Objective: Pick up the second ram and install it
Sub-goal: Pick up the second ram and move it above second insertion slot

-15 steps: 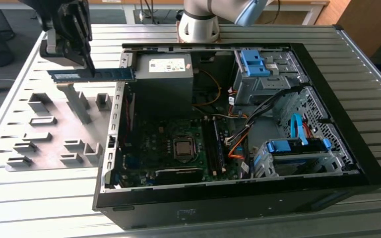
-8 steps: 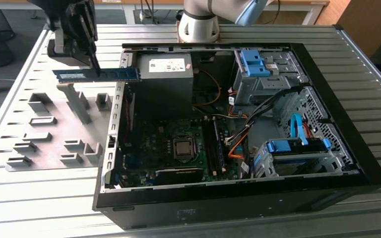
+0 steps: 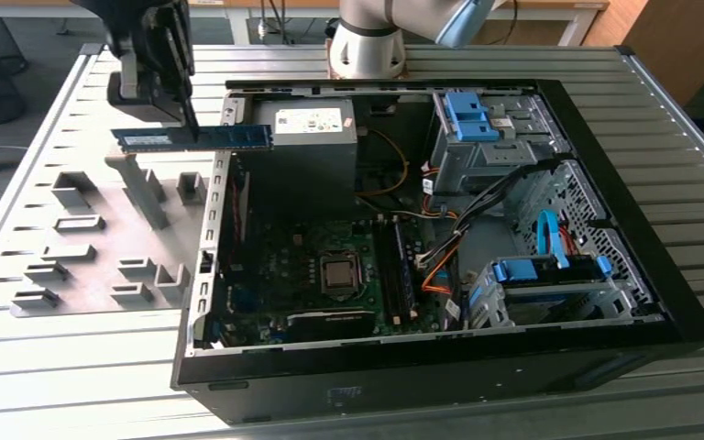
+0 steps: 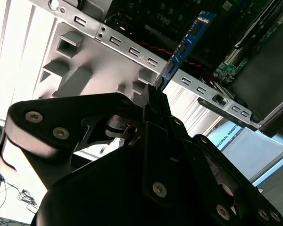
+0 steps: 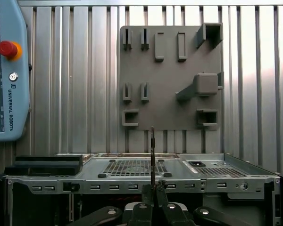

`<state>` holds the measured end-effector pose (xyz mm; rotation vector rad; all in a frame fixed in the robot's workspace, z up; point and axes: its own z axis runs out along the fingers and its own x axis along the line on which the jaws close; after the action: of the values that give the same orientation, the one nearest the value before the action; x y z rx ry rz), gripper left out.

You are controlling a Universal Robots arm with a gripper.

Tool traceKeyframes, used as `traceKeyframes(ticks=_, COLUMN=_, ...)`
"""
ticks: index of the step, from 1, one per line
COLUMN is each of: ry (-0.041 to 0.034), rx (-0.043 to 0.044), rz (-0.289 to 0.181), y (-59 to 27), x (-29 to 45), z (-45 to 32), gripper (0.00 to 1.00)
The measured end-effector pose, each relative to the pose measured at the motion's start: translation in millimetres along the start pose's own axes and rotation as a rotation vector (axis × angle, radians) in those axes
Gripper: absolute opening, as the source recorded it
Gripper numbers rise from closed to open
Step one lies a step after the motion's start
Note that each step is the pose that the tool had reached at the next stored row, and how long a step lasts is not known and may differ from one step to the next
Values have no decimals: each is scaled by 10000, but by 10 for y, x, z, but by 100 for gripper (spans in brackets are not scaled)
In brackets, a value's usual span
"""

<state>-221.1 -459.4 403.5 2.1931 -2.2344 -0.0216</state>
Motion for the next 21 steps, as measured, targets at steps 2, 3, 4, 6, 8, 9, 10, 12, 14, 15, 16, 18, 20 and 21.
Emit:
traceKeyframes(ticks=2, ry=0, rx=0, rz=0, y=-38, x=-1, z=-1, gripper=14)
traceKeyframes(ticks=3, ry=0, rx=0, rz=0, y=-57, x=-1, z=-1, gripper=14)
traceKeyframes(ticks=4, ry=0, rx=0, rz=0, y=-76, x=-1, z=-1, gripper=14)
traceKeyframes(ticks=6, ry=0, rx=0, rz=0, y=-115, x=-2, z=-2, gripper=14)
traceKeyframes(ticks=8, ry=0, rx=1, rz=0, y=-157, x=-3, z=-2, gripper=14)
traceKeyframes(ticks=9, ry=-1, rx=0, rz=0, y=-178, x=-4, z=-2, gripper=14)
traceKeyframes(ticks=10, ry=0, rx=0, rz=-1, y=-200, x=-4, z=-3, gripper=14)
traceKeyframes(ticks=12, ry=0, rx=0, rz=1, y=-246, x=-5, z=-3, gripper=14)
traceKeyframes(ticks=14, ry=0, rx=0, rz=0, y=-291, x=-6, z=-4, gripper=14)
traceKeyframes(ticks=15, ry=0, rx=0, rz=1, y=-311, x=-6, z=-4, gripper=14)
traceKeyframes(ticks=16, ry=0, rx=0, rz=0, y=-330, x=-7, z=-4, gripper=14)
traceKeyframes(ticks=18, ry=0, rx=0, rz=-1, y=-369, x=-8, z=-5, gripper=14)
traceKeyframes(ticks=20, ry=-1, rx=1, rz=0, y=-411, x=-9, z=-5, gripper=14)
traceKeyframes(ticks=21, ry=-1, rx=1, rz=0, y=-431, x=-9, z=-5, gripper=14)
